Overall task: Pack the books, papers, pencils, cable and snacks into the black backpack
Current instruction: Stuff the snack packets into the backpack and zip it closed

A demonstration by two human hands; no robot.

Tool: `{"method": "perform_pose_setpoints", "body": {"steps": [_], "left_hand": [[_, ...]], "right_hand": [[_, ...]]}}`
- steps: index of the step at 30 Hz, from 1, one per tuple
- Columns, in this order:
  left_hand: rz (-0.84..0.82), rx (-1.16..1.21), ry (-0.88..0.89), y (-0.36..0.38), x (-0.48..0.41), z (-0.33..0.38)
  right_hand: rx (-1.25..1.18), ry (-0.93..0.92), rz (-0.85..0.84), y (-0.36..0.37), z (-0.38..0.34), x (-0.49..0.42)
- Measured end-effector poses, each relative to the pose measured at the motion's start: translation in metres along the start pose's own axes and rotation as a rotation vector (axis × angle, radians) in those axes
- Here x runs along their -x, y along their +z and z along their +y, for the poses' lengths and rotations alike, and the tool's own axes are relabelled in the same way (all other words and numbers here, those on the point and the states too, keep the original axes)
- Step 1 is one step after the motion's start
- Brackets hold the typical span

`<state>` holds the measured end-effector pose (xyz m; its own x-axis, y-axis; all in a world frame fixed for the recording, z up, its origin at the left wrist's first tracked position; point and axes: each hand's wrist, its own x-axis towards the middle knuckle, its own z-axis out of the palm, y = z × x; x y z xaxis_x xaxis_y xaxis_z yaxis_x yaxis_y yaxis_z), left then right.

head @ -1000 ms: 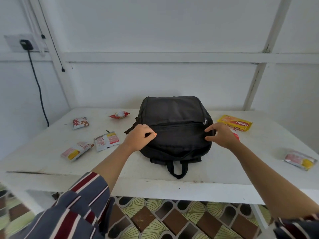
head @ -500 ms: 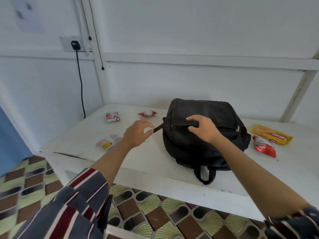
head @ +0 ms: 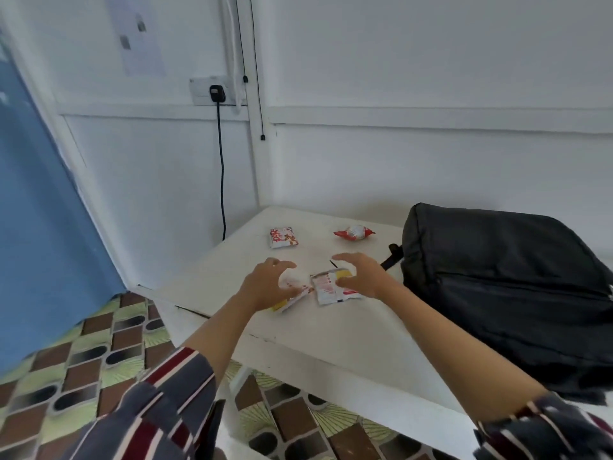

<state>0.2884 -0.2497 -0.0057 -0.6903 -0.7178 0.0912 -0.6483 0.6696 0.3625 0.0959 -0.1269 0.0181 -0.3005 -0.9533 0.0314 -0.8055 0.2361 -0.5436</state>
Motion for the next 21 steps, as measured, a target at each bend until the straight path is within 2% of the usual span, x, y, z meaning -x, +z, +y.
{"method": "perform_pose_setpoints", "body": {"steps": [3, 8, 14, 21], "left_hand": [[-0.109, 0.021, -0.026, 0.007, -0.007, -0.017], [-0.245, 0.023, 0.028, 0.015, -0.019, -0.025], [-0.238, 0.055, 0.095, 0.019, -0.031, -0.032], [-0.191, 0.089, 0.13, 0.022, -0.04, -0.034]], "right_hand": [[0.048, 0.061, -0.027, 0.021, 0.002, -0.016], [0.078, 0.103, -0.073, 0.038, 0.006, -0.026], [0.083, 0.088, -0.078, 0.045, 0.006, -0.027], [0.132, 0.091, 0.01, 0.05, 0.004, -0.029]]}}
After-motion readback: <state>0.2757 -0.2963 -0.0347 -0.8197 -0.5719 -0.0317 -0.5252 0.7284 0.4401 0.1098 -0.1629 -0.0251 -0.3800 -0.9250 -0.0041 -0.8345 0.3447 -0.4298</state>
